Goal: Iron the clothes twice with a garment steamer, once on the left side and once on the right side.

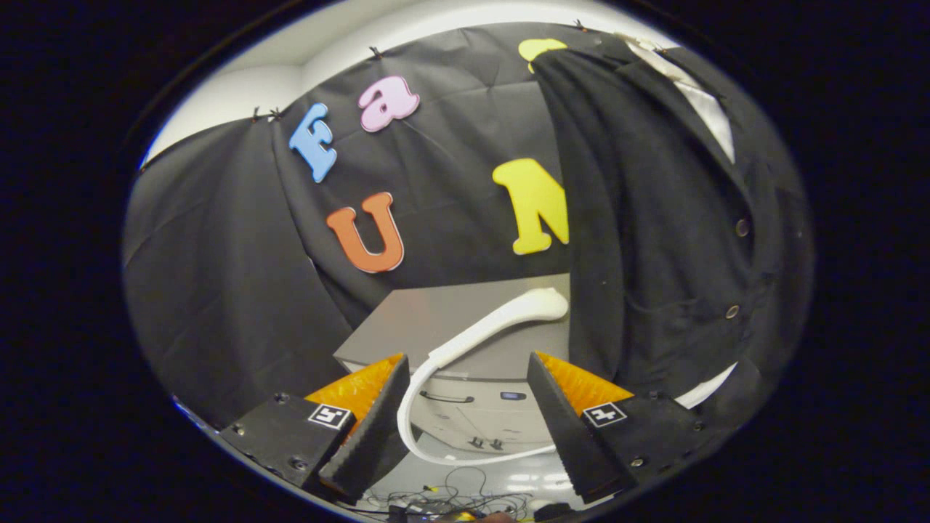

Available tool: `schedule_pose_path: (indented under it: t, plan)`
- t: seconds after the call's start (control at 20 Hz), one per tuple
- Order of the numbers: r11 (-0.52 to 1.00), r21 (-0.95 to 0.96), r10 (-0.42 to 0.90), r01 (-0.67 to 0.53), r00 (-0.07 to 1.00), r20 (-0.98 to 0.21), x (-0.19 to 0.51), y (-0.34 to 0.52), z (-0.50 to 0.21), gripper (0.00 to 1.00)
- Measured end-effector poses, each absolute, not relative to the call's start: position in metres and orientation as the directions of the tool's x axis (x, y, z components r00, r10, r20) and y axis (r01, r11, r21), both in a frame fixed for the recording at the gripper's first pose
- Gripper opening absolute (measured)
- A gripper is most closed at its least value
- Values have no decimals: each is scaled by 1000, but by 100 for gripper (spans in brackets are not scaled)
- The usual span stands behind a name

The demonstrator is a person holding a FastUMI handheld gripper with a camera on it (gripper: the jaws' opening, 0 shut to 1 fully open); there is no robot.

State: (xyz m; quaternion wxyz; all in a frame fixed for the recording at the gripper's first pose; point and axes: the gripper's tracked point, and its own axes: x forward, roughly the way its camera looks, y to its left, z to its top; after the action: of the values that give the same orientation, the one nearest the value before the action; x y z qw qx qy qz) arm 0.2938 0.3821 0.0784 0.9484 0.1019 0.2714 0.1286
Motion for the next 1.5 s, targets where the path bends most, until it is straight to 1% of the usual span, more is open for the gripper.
schedule_pose_path:
  t: [0.1, 0.4, 0.55, 0.7, 0.95, 1.0, 1.05, 1.1, 1.25, 1.35, 1.4, 1.5]
  plan:
    - [946, 283, 295, -156, 771, -564, 326, 397, 59, 100]
    - [970, 241, 198, -22, 644, -739, 400, 422, -1, 100]
    - [975, 216, 132, 57, 631, -765, 429, 422, -15, 100]
    - [973, 195, 90, 122, 578, -811, 446, 430, -34, 100]
    - [980, 117, 16, 159, 524, -851, 466, 440, -56, 99]
    - [981, 110, 15, 161, 498, -867, 464, 441, -64, 99]
    - [983, 97, -3, 159, 533, -846, 470, 440, -61, 98]
    - [984, 92, 1, 150, 516, -856, 470, 444, -63, 95]
    - [996, 29, -19, 80, 537, -843, 477, 447, -62, 92]
    - [1000, 19, 13, 5, 564, -825, 485, 451, -65, 87]
    - [999, 27, 39, -31, 580, -814, 489, 456, -64, 78]
    - [996, 44, 83, -79, 592, -801, 491, 459, -63, 75]
